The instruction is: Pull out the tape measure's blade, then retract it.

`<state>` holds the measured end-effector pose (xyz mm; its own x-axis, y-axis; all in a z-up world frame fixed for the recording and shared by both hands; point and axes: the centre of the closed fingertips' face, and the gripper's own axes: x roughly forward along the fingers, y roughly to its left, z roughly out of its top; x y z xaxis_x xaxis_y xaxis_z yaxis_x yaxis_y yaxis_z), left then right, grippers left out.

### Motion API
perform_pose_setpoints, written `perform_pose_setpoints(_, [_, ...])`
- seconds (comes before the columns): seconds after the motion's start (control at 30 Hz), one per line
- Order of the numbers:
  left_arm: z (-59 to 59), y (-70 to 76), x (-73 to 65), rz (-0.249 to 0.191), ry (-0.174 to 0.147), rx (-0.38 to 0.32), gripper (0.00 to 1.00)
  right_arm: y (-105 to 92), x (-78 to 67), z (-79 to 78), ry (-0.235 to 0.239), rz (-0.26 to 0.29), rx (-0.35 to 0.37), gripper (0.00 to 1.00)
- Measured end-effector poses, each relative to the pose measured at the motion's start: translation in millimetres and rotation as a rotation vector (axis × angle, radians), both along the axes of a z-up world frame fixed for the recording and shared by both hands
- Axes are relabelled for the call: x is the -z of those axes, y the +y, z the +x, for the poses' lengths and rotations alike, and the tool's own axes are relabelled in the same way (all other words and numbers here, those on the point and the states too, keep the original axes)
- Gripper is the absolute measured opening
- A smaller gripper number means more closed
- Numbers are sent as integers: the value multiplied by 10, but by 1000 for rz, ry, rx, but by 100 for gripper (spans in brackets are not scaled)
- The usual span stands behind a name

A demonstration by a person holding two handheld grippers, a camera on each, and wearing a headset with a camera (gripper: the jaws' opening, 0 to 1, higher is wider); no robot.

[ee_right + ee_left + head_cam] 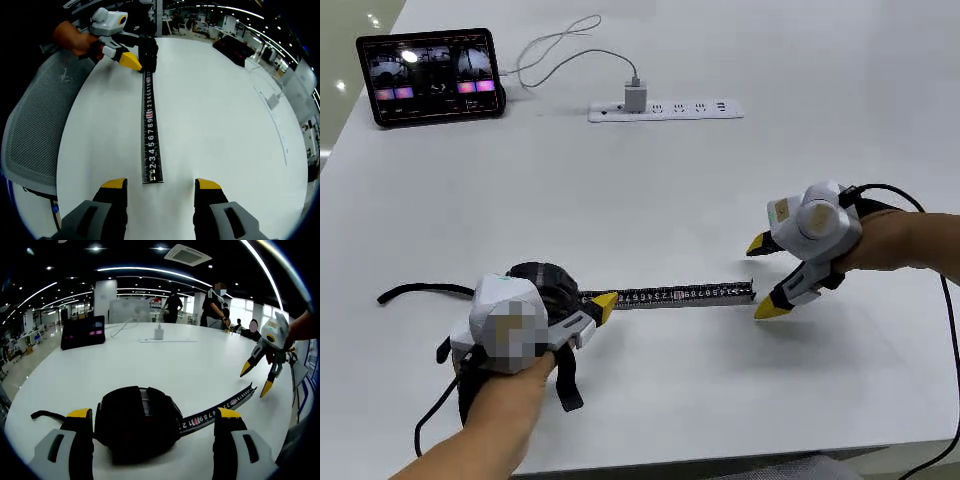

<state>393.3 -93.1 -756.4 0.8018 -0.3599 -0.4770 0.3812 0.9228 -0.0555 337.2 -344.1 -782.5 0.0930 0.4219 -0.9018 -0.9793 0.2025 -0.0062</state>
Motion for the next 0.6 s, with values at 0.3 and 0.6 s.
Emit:
perform_pose_setpoints(0.3, [16,34,-18,-4,-8,-13,99,54,14,-45,11,0,-17,29])
perform_pose_setpoints(0.6, [33,64,-24,-18,-12,-38,99,66,72,-61,1,-14,-35,18])
